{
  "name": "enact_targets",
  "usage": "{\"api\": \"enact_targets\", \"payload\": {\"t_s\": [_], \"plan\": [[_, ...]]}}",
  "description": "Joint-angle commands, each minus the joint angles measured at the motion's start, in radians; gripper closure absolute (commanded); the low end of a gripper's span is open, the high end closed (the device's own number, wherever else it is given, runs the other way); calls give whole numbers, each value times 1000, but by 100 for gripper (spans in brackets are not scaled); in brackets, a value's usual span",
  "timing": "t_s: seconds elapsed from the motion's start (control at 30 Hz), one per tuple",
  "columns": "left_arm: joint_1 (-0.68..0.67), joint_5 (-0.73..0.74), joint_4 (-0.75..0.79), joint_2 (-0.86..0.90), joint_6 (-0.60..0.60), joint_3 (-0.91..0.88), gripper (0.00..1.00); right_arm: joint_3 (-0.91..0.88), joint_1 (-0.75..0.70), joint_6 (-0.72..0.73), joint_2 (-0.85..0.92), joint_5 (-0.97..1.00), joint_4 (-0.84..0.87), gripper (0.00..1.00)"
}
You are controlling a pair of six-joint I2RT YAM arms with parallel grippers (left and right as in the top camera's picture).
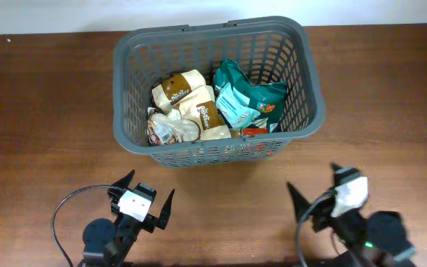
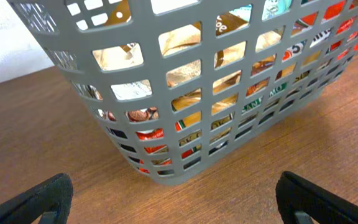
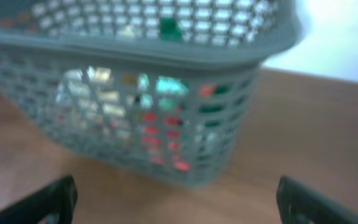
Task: Pack container
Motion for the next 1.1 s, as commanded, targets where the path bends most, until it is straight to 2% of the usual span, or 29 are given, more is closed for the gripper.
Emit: {"api": "enact_targets", "payload": {"t_s": [0.0, 0.17, 0.37, 1.07], "plan": [[6, 12, 2, -9, 12, -6, 1, -144, 3, -6, -60, -142, 94, 1], [6, 12, 3, -9, 12, -6, 1, -310, 4, -6, -130, -188, 222, 1], [6, 12, 3, -9, 12, -6, 1, -391, 4, -6, -219, -187, 224, 1], [6, 12, 3, -9, 12, -6, 1, -396, 17, -6, -222, -161, 229, 1]]}}
